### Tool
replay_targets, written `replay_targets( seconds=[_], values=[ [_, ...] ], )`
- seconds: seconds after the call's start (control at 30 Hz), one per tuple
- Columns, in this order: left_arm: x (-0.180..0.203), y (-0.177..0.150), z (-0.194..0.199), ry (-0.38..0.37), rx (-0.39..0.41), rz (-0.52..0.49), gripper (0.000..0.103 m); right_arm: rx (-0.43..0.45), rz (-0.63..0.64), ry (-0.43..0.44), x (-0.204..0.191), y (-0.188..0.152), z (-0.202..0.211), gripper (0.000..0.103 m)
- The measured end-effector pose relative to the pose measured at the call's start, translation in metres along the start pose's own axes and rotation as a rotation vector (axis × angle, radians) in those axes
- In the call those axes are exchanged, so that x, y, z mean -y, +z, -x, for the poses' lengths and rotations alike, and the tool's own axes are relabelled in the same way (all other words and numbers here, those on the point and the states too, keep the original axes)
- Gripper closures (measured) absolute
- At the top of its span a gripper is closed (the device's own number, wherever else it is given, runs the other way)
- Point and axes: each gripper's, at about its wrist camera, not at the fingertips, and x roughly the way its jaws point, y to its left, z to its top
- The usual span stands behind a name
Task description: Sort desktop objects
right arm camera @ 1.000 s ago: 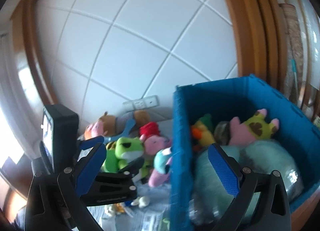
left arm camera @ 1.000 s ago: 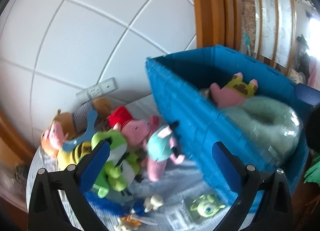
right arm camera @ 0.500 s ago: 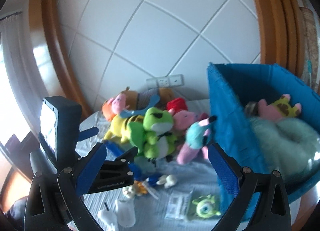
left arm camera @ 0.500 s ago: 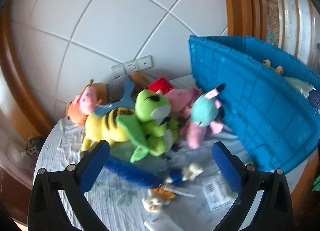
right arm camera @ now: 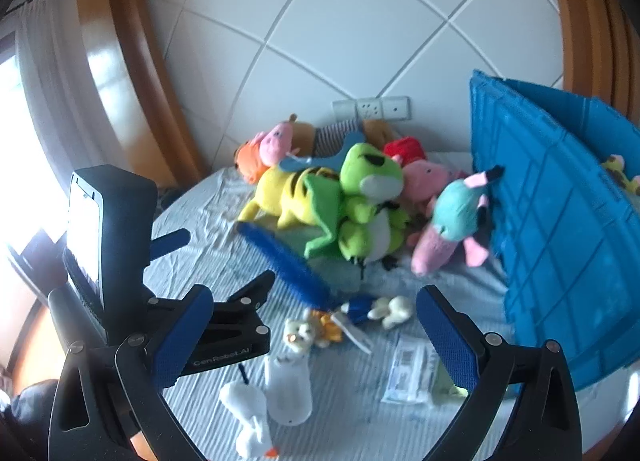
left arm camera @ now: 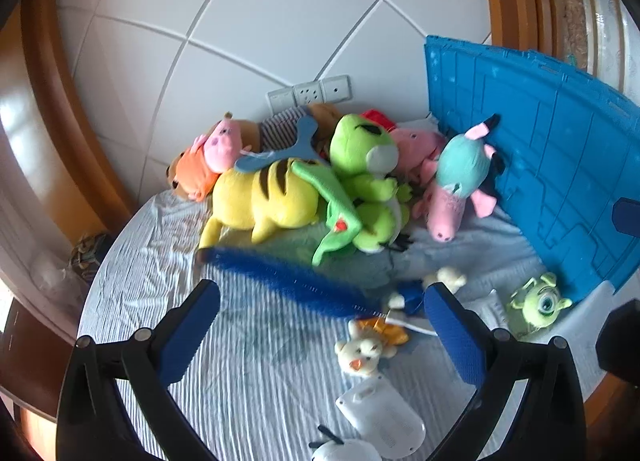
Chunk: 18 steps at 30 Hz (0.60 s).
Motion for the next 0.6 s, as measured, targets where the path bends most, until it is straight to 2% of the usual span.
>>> replay_targets(
  seconds=[0.17,0.6],
  values=[
    [-0.001,-0.026,-0.001,0.040,-0.028,0.042,0.000,-0.030,0.029,0.030,0.001,-0.013,-0.008,0.000],
    [-0.005,-0.100,0.000,0.174,-0.120,0.152,0.000,-0.218,0.099,0.082,0.029,-0.075,-0.044,0.000]
  ],
)
